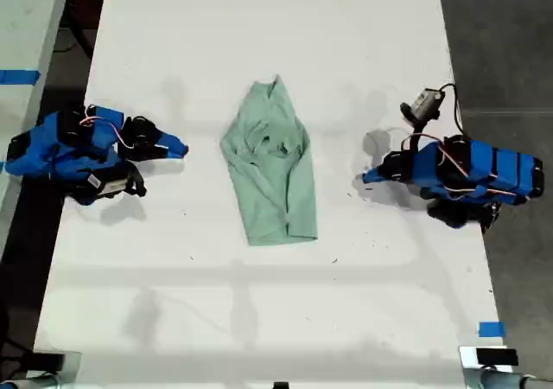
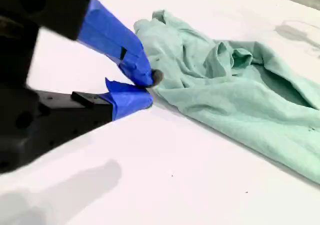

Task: Fold t shirt

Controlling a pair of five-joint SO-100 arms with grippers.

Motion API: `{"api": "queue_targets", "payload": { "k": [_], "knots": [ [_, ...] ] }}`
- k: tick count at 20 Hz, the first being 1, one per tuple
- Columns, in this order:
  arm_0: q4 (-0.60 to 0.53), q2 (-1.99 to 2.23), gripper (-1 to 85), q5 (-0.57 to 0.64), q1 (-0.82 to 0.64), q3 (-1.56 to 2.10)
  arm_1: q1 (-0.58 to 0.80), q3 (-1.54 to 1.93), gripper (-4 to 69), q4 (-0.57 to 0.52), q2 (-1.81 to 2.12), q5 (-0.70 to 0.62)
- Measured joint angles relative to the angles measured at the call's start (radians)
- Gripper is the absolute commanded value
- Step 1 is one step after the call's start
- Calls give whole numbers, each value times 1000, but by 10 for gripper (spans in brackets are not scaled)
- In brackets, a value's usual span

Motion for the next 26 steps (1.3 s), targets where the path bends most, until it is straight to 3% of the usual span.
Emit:
{"api": "queue_targets", "payload": {
  "k": [4, 6, 7, 14, 17, 18, 20, 22, 26],
  "knots": [
    [-71, -3, 191, 115, -38, 123, 3, 0, 18, 0, 0, -2],
    [-80, 2, 8, 127, -72, 138, 3, 0, 18, 0, 0, -2],
    [-81, 2, -2, 132, -84, 141, 3, 0, 18, 0, 0, -2],
    [-87, 0, -2, 132, -84, 141, 14, 0, 15, 0, 0, -15],
    [-94, 0, -2, 130, -86, 133, 37, 0, 67, 3, 0, -38],
    [-94, 0, -2, 130, -98, 135, 34, 0, 14, 21, 2, -25],
    [-107, 0, -2, 126, -78, 135, 32, 0, 18, 38, 6, 2],
    [-144, -6, -2, 86, -54, 121, -51, -9, 17, -58, -21, 18],
    [-201, -397, 24, -63, 64, -14, -193, -416, 66, -98, -684, 173]
  ]
}}
